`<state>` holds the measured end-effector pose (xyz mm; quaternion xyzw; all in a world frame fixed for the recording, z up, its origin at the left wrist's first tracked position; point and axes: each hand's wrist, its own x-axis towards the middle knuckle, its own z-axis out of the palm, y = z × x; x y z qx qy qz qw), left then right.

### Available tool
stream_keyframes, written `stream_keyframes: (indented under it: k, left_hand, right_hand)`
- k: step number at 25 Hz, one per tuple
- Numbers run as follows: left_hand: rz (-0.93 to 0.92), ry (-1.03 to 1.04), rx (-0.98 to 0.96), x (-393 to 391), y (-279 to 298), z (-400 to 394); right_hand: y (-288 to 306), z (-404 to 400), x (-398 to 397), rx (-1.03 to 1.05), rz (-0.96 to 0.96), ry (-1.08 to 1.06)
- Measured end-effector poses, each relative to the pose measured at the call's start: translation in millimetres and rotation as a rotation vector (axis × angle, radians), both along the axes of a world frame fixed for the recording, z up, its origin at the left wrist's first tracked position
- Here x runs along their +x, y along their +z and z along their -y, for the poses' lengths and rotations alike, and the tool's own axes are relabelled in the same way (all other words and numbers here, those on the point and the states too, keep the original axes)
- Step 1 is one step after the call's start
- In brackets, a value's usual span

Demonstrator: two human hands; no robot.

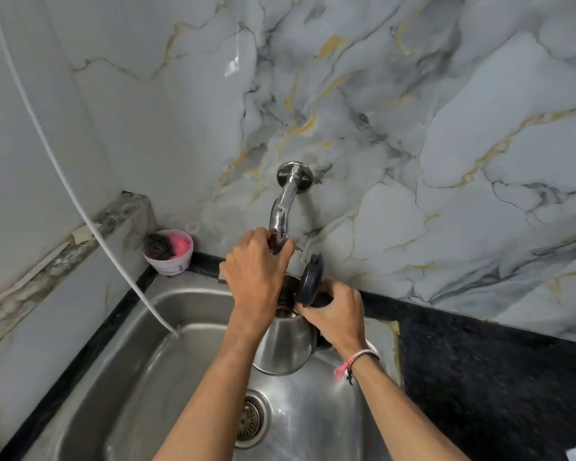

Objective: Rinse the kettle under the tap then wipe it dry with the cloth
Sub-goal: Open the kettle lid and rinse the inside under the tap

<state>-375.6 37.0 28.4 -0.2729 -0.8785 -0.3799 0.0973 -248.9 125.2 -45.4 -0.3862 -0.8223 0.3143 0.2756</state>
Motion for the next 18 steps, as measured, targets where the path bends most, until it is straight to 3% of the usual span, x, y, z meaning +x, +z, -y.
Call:
stream_keyframes:
  k: [2,5,9,12,16,18]
  left_hand:
    - [0.017,-0.067,0.066,-8.0,-0.3,1.6]
    - [0.306,-0.436,0.259,-40.1,4.6,13.2]
    - [0.571,-0.697,0.241,-71.9,9.2,20.3]
    - [0.645,-0.748,0.241,-74.8,8.1,19.1]
    - [0.529,-0.825,0.143,-77.9,12.2,15.8]
    - [0.577,-0.838,0.154,-79.5,13.1,16.1]
  right_hand:
    - [2.5,-2.2,-6.4,0.003,0.004,0.004]
    - [7.0,-6.2,-15.3,0.01,-0.012,0.006]
    - [8.2,-9.3,-24.5,0.013,-0.025,0.027]
    - [7.8,-8.9,-27.2,0.022,-0.029,0.036]
    - [6.5,-7.5,-26.2,0.009,-0.044,0.028]
    - [6.2,-7.1,-25.7,0.005,-0.051,0.03]
